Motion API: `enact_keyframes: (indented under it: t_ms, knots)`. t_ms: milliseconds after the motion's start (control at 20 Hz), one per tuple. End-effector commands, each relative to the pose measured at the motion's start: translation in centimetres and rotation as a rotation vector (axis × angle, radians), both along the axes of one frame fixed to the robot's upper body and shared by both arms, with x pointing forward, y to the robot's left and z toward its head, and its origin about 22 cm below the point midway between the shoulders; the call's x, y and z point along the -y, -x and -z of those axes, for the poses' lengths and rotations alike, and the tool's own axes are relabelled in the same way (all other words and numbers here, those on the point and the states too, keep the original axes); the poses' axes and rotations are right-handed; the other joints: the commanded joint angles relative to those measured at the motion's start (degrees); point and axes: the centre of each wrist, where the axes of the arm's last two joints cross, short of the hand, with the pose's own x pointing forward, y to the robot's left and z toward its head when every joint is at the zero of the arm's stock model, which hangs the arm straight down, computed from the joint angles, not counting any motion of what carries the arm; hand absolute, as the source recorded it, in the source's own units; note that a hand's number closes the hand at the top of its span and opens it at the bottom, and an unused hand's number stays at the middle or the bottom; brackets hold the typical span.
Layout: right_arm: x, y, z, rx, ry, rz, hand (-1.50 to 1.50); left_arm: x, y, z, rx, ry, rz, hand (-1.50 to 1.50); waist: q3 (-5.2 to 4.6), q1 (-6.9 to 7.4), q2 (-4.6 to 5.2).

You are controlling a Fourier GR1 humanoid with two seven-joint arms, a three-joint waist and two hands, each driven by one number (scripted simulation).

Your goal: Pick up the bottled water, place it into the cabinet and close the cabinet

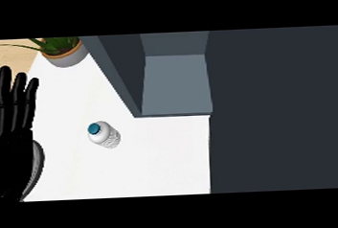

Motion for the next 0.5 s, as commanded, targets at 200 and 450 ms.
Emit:
enact_keyframes:
  t_ms: [200, 450]
  knots:
    - [0.7, 2.3, -0.3, -0.028, -0.058, 0.020, -1.50, -2.3, -3.9, 0.6, -0.024, -0.011, 0.394, -1.50, -0.28, -2.78, 0.14]
    - [-1.3, 4.8, 0.2, -0.158, -0.103, -0.303, -1.50, -5.9, -3.9, 3.1, -0.246, 0.099, 0.515, -1.50, -0.22, -1.82, -0.15]
